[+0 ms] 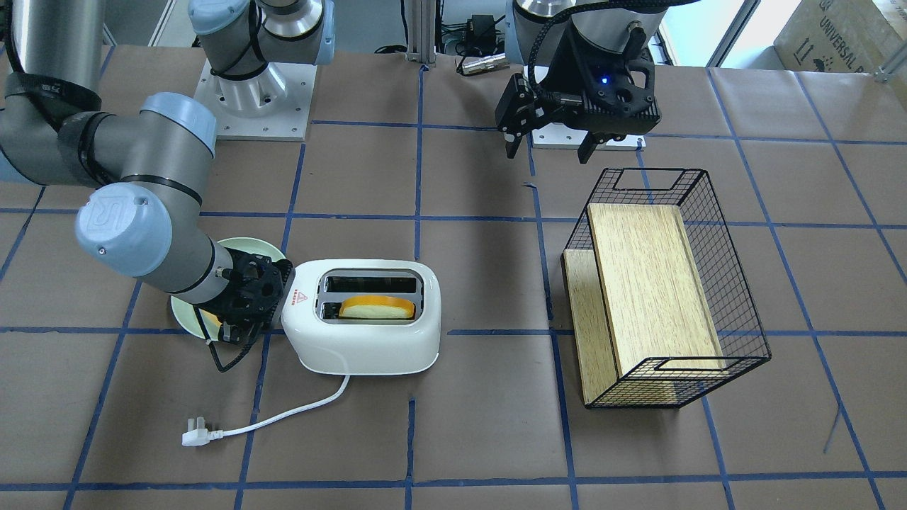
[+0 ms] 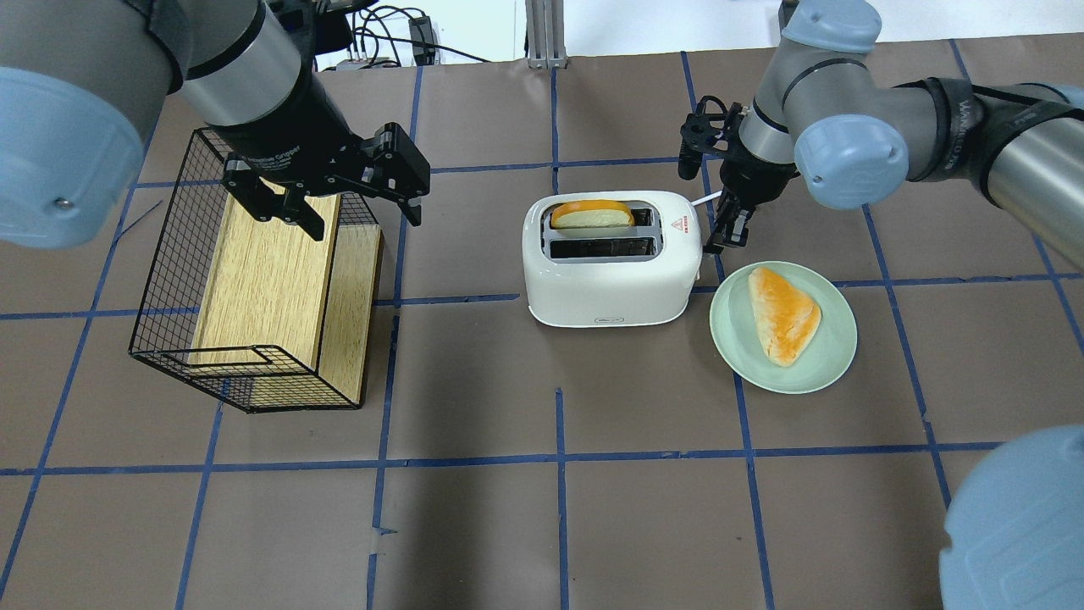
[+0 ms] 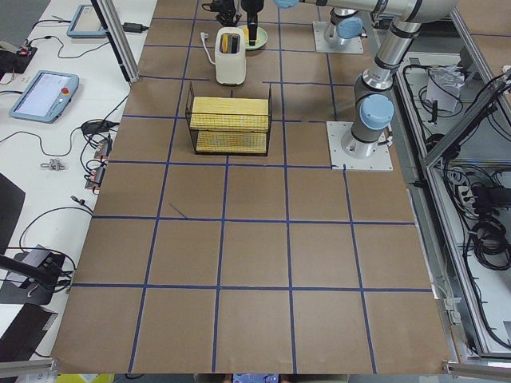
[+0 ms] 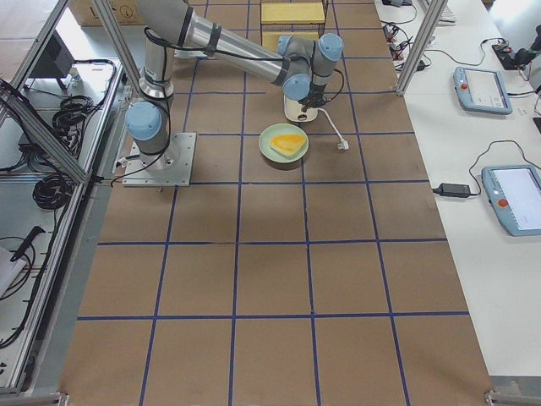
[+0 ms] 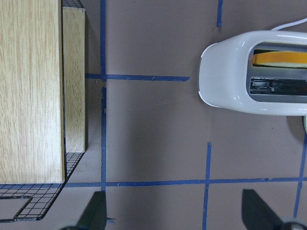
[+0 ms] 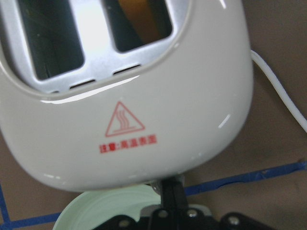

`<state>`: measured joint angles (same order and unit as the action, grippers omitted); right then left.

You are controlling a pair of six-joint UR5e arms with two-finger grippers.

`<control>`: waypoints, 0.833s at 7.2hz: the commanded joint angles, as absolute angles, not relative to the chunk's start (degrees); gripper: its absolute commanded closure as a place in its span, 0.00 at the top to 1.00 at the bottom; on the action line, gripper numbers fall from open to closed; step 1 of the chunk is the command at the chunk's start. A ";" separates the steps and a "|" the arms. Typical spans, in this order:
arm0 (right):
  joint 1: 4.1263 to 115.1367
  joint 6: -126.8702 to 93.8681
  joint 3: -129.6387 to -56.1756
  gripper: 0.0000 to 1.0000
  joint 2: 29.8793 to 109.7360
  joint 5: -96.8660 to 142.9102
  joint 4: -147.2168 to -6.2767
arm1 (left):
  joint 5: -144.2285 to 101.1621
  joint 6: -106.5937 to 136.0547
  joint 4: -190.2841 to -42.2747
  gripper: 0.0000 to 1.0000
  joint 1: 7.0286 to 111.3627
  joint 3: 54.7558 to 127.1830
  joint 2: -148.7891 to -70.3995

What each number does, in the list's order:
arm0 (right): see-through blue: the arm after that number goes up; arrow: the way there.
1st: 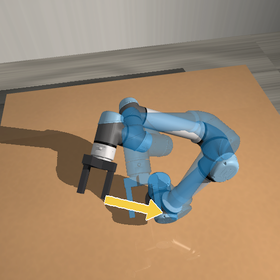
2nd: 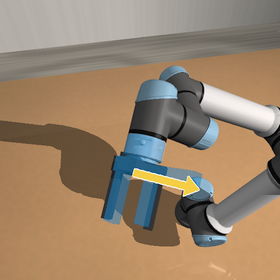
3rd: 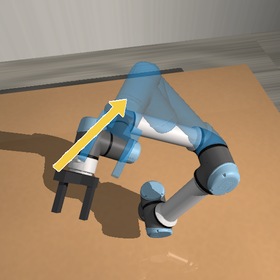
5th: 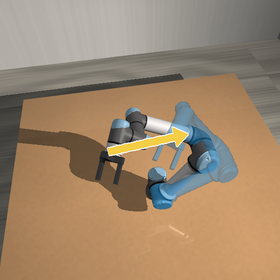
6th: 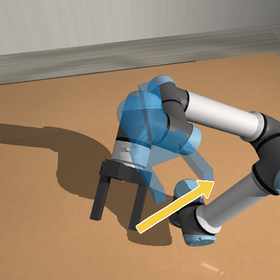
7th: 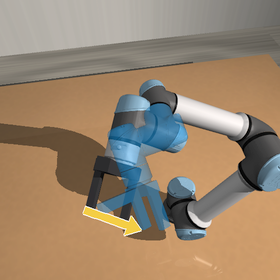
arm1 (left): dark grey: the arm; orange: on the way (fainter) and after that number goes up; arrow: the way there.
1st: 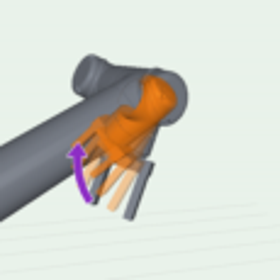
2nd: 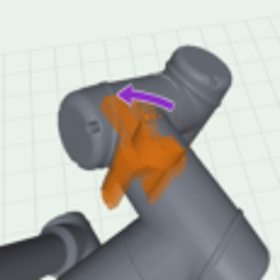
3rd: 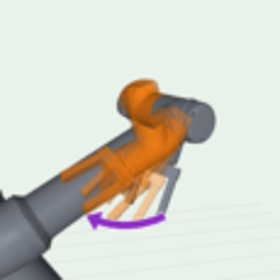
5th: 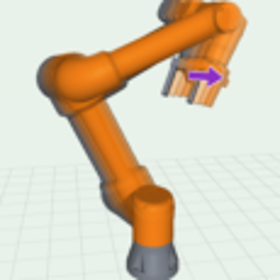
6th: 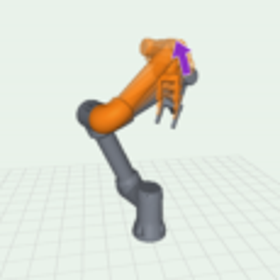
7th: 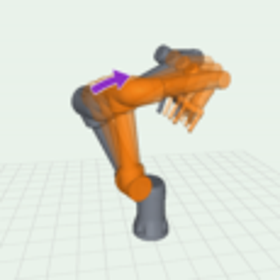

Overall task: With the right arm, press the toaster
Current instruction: 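Press the toaster lever down with the right gripper, then lift the right gripper up away from the toaster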

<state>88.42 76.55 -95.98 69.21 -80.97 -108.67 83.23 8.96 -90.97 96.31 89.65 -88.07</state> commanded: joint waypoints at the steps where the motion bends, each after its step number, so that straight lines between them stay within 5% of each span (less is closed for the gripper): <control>1: 88.42 76.47 -95.98 0.07 69.17 -80.77 -108.72 | 83.23 8.96 -90.97 1.00 96.24 89.65 -88.07; 2: 88.42 75.94 -95.02 0.08 69.95 -80.68 -108.63 | 83.23 8.96 -90.97 1.00 96.24 89.65 -88.07; 3: 88.42 75.76 -92.92 0.29 72.57 -79.99 -106.72 | 83.23 8.96 -90.97 1.00 96.24 89.65 -88.07; 4: 88.50 70.63 -91.60 0.87 76.69 -79.89 -102.35 | 83.23 8.96 -90.97 1.00 96.33 89.65 -88.07; 5: 87.72 60.92 -91.06 1.00 80.12 -80.07 -97.69 | 83.23 8.96 -90.97 1.00 96.24 89.65 -88.07; 6: 87.71 54.82 -91.05 1.00 82.16 -81.03 -94.69 | 83.23 8.88 -90.97 1.00 96.24 89.65 -88.07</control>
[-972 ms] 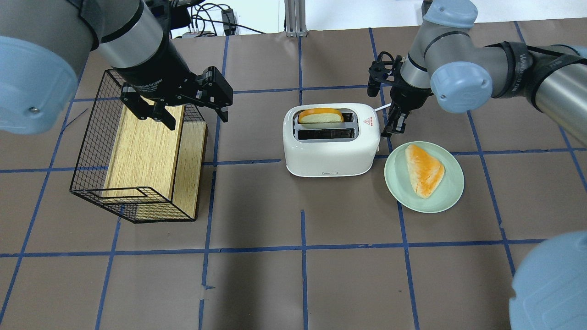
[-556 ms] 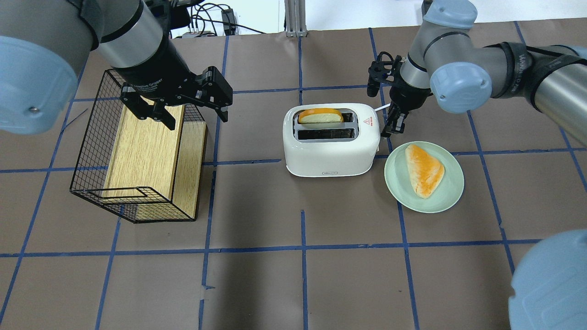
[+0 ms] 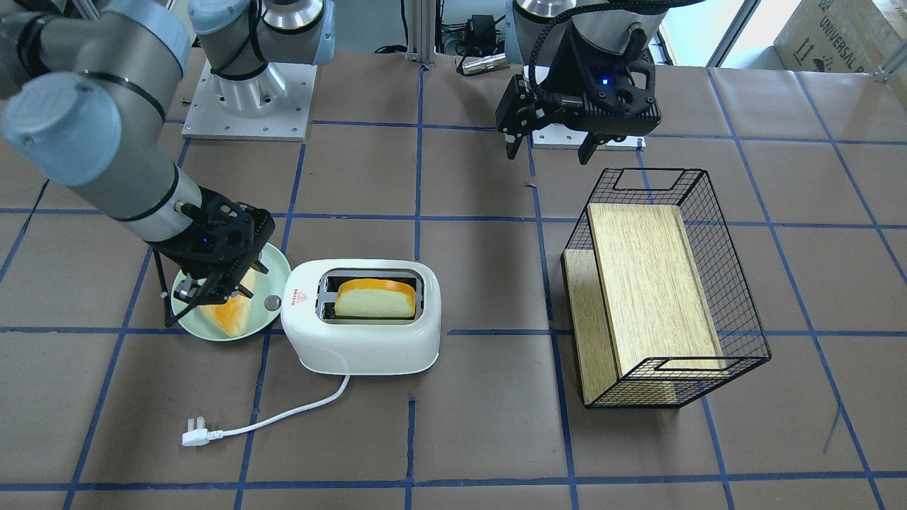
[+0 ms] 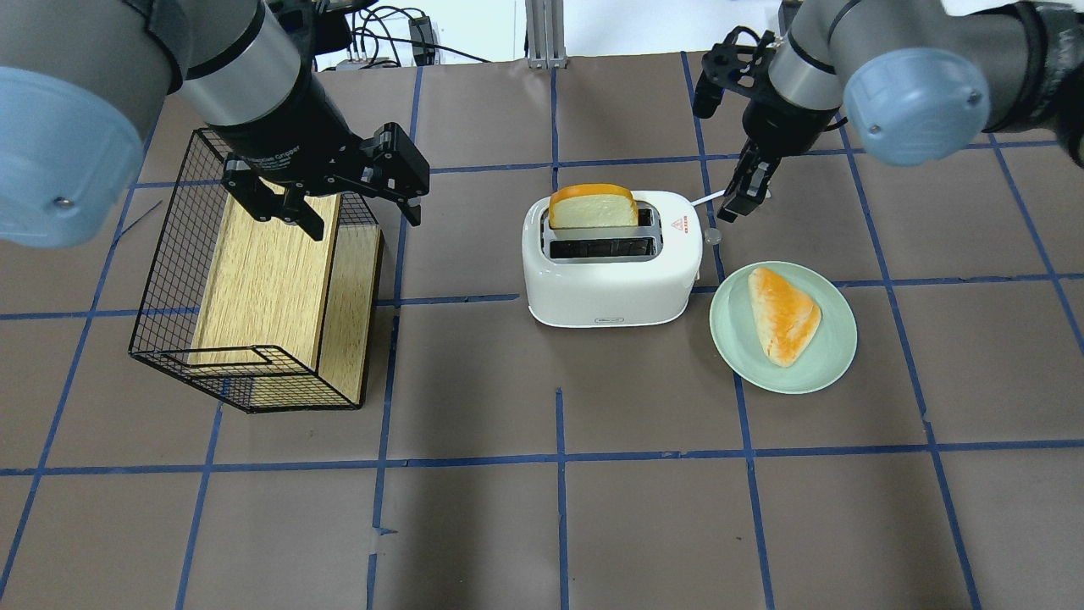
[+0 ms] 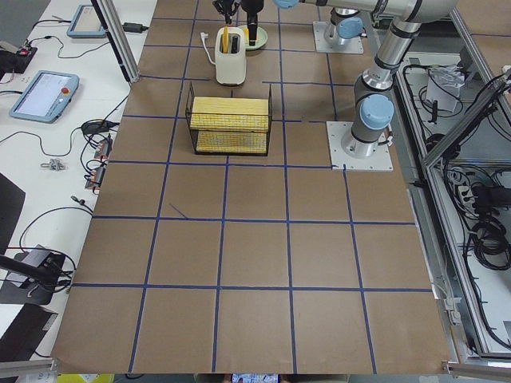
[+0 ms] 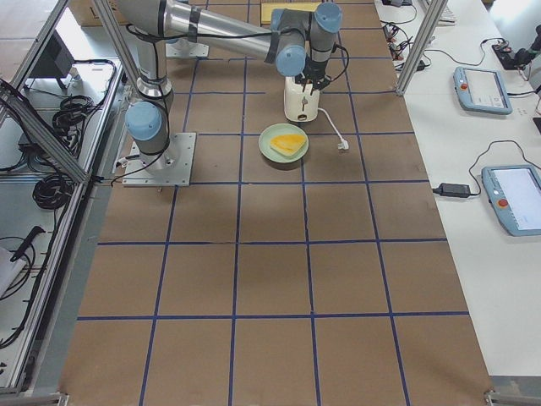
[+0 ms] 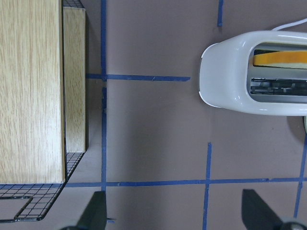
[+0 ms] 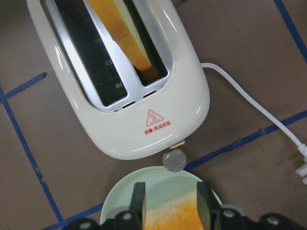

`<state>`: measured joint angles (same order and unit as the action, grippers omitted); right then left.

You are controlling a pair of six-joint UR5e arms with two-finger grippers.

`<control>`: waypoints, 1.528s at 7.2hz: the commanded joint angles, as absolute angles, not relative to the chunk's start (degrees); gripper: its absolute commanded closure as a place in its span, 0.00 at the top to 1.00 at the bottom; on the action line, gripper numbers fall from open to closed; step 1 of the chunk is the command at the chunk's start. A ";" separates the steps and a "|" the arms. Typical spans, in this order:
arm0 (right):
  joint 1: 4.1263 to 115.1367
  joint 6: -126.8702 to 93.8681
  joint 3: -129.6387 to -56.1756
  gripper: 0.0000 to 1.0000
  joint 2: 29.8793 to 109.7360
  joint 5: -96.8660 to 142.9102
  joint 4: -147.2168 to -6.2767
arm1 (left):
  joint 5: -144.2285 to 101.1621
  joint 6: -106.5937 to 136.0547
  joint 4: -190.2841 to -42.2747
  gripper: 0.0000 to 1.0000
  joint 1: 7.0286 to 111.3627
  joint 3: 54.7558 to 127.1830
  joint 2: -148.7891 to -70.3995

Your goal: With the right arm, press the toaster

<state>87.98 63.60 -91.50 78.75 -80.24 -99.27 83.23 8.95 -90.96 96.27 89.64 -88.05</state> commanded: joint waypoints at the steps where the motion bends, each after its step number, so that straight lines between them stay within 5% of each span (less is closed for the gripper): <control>1: 87.80 43.71 -91.05 1.00 84.70 -82.86 -94.14 | 83.23 8.96 -90.97 1.00 96.24 89.65 -88.07; 4: 87.89 24.82 -92.81 1.00 91.57 -85.07 -92.03 | 83.23 8.88 -90.97 1.00 96.24 89.65 -88.07; 11: 88.33 17.05 -91.93 1.00 91.58 -87.36 -92.29 | 83.15 8.96 -90.97 1.00 96.33 89.65 -88.07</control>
